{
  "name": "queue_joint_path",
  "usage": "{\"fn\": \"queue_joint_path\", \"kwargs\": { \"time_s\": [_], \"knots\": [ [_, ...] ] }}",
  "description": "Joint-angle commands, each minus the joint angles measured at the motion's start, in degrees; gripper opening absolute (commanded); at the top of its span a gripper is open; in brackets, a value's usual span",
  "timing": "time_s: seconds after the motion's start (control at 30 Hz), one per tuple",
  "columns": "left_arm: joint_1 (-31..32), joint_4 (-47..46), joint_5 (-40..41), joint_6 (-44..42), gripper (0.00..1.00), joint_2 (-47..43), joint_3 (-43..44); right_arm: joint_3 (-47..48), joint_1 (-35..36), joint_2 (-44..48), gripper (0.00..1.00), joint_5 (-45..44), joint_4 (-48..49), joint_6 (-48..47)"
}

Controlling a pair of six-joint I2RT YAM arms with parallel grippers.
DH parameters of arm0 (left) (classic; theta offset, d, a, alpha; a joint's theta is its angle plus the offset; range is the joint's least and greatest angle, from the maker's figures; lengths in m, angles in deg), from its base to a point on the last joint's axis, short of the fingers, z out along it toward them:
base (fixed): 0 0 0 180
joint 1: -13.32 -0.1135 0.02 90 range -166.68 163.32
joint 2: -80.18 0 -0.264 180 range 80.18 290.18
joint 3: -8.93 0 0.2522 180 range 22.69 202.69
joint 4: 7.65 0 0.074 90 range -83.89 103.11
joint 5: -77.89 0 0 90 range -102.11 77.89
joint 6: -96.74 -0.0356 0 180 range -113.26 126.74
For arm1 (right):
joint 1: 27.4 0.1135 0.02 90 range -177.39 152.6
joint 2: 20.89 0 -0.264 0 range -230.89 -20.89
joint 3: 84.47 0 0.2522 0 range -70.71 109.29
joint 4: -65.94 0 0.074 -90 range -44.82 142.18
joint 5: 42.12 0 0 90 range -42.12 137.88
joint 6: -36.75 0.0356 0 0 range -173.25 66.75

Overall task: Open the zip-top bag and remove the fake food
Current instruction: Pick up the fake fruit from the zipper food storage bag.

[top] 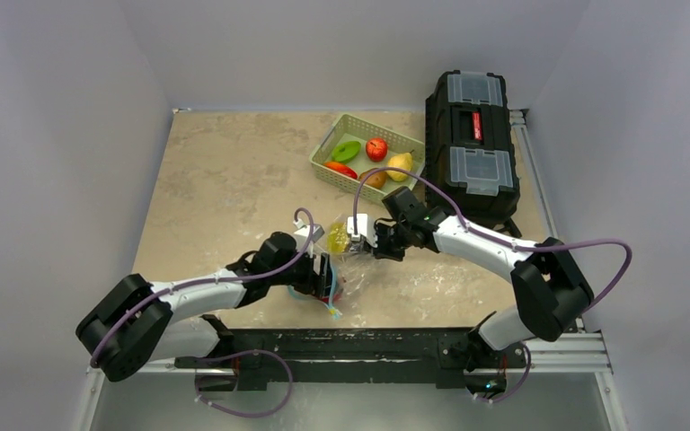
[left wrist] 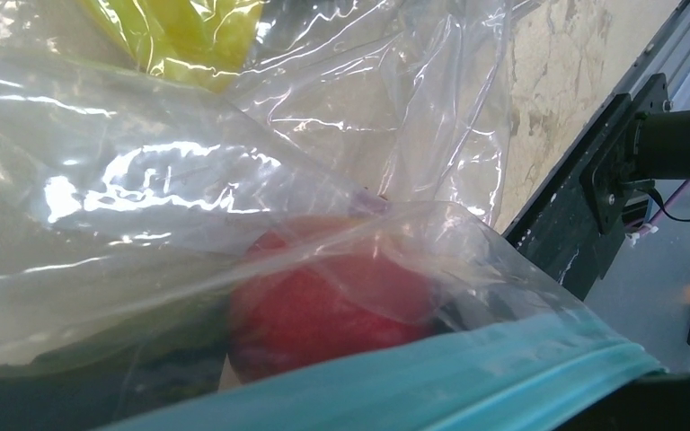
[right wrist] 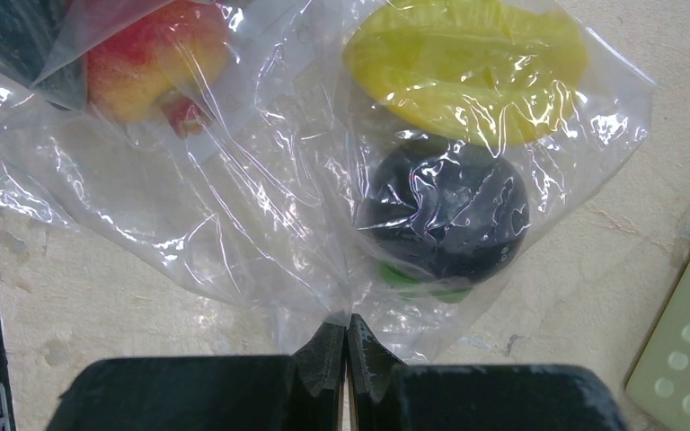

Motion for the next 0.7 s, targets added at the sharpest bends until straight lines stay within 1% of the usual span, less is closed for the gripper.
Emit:
{"fn": "queue_joint_path", "kwargs": {
  "time_s": [0.0,0.23,0.43,0.5,0.53,0.57,0.6,0.63,0.67],
  "knots": [
    [0.0,4.4,0.6,-2.7,0.76,-0.7,0.4,0.2,0.2,0.4,0.00,-0.5,-0.2,-0.6],
    [0.1,4.0,-0.4,-2.8,0.83,-1.6,0.2,0.3,0.2,0.3,0.00,-0.5,-0.1,-0.6],
    [0.1,5.3,-0.7,-2.8,0.83,-4.2,0.1,0.3,0.3,0.2,0.00,-0.5,-0.2,-0.6],
    [0.1,6.2,-0.4,-2.7,0.81,-4.9,0.1,0.3,0.2,0.3,0.00,-0.5,-0.2,-0.6],
    [0.0,6.4,-0.2,-2.7,0.76,-5.1,0.1,0.3,0.2,0.3,0.00,-0.6,-0.2,-0.6],
    [0.0,6.6,-0.3,-2.7,0.64,-5.3,0.2,0.3,0.2,0.3,0.00,-0.6,-0.1,-0.6],
    [0.0,6.9,-0.1,-2.6,0.51,-5.5,0.2,0.4,0.3,0.3,0.00,-0.7,0.0,-0.6],
    [0.0,6.9,-0.1,-2.4,0.41,-5.7,0.2,0.3,0.2,0.3,0.00,-0.8,-0.1,-0.5],
    [-0.1,7.0,-0.1,-2.4,0.37,-6.0,0.2,0.3,0.3,0.4,0.00,-0.9,-0.1,-0.6]
  ]
}}
